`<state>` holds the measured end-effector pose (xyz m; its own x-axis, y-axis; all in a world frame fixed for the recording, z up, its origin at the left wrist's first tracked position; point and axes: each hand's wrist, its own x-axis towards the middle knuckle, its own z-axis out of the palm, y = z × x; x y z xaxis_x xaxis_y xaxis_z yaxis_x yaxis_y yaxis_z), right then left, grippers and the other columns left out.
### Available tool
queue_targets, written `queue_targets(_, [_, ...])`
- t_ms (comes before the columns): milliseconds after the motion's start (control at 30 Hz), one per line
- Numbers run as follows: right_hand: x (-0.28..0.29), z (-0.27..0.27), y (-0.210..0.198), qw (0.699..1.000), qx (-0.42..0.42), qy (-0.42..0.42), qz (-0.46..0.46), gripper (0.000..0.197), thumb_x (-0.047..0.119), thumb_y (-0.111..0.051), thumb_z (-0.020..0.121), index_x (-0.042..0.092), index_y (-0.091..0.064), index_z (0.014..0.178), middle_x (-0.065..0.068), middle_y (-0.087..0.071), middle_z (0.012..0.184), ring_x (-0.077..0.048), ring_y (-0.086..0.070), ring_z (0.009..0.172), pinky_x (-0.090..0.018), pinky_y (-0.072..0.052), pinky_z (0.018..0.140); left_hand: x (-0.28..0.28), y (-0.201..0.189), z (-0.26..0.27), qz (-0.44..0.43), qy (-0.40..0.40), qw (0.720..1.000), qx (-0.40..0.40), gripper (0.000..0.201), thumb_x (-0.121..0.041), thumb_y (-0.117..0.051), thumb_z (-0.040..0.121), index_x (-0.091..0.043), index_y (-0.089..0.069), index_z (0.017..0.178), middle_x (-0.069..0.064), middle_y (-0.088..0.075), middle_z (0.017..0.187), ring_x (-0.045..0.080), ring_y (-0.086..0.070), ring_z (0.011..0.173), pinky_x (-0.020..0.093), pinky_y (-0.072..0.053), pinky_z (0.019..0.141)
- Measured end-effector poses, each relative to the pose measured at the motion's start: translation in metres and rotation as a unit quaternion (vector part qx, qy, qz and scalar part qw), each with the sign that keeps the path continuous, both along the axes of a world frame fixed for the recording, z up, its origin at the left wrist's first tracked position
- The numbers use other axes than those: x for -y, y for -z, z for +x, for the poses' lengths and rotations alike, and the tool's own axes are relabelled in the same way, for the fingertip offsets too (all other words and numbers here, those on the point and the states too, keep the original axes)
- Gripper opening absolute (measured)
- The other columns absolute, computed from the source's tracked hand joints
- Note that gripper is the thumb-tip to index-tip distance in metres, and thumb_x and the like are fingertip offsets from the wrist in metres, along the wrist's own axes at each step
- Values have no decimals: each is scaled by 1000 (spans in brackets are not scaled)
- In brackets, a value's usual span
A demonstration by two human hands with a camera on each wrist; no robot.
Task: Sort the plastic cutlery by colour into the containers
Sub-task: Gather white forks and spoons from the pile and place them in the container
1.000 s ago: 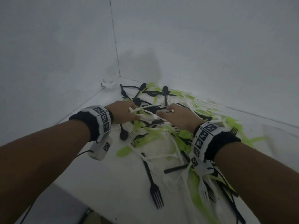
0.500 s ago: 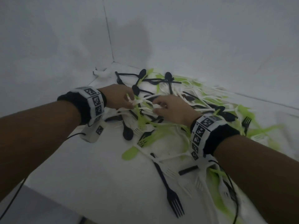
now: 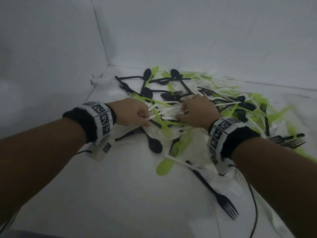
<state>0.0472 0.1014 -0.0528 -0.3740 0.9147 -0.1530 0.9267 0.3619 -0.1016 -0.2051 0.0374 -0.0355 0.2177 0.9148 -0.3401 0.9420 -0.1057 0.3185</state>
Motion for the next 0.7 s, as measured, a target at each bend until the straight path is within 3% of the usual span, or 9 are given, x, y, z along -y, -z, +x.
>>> queue_targets(100, [2, 0, 0, 999, -14, 7, 30, 36, 58, -58, 88, 25, -62, 102, -10, -55, 122, -34, -48, 120, -47, -45, 99, -2, 1, -5, 60, -9, 997, 38, 26, -45, -67, 94, -19, -71, 93, -9, -61, 92, 12, -59, 89, 21, -44, 74])
queue_targets(167, [1, 1, 0, 998, -43, 4, 52, 33, 52, -58, 89, 22, -60, 103, -9, -53, 117, -35, -47, 116, -45, -44, 96, -5, 2, -10, 97, -37, 994, 39, 23, -41, -67, 94, -20, -68, 103, -7, -58, 101, 14, -58, 95, 28, -48, 81])
queue_targets(233, [-3, 0, 2, 995, -83, -22, 48, 33, 46, -58, 92, 22, -58, 115, -8, -51, 118, -35, -47, 116, -44, -42, 97, -8, 5, -16, 79, -53, 995, -3, 30, -42, -67, 94, -24, -61, 117, -3, -52, 112, 16, -54, 103, 35, -49, 89])
queue_targets(267, [-5, -1, 3, 995, -83, -46, 28, 38, 45, -57, 93, 24, -57, 125, -9, -51, 124, -35, -47, 120, -45, -42, 101, -10, 6, -18, 56, -54, 997, -25, 29, -43, -66, 95, -25, -61, 117, -2, -54, 113, 16, -54, 102, 34, -47, 86])
queue_targets(367, [-12, -2, 4, 996, -49, -77, -19, 49, 43, -52, 96, 26, -52, 142, -6, -53, 140, -32, -49, 129, -49, -45, 106, -13, 10, -19, 41, -55, 997, -23, 15, -39, -65, 96, -25, -65, 100, -6, -63, 104, 16, -59, 97, 31, -44, 80])
queue_targets(500, [-24, 8, 6, 997, -57, -42, -8, 28, 31, -52, 97, 20, -55, 123, -4, -60, 121, -28, -58, 107, -40, -50, 83, -15, 13, -20, 34, -69, 996, 33, 9, -32, -68, 95, -25, -62, 95, -9, -63, 99, 15, -59, 94, 30, -45, 77])
queue_targets(600, [-33, 18, 2, 999, -20, -22, -19, 18, 30, -50, 93, 22, -60, 105, -2, -62, 106, -26, -58, 91, -39, -53, 79, -17, 6, -13, 2, -46, 997, 67, 12, -33, -71, 92, -23, -66, 94, -7, -65, 93, 15, -60, 88, 27, -46, 73])
queue_targets(700, [-37, 26, -3, 1000, 0, -9, -18, 21, 36, -45, 96, 24, -58, 84, -4, -63, 98, -26, -59, 86, -39, -55, 78, -21, -2, -3, -6, -37, 996, 75, 24, -46, -67, 93, -22, -70, 92, -3, -69, 93, 16, -65, 87, 33, -52, 79])
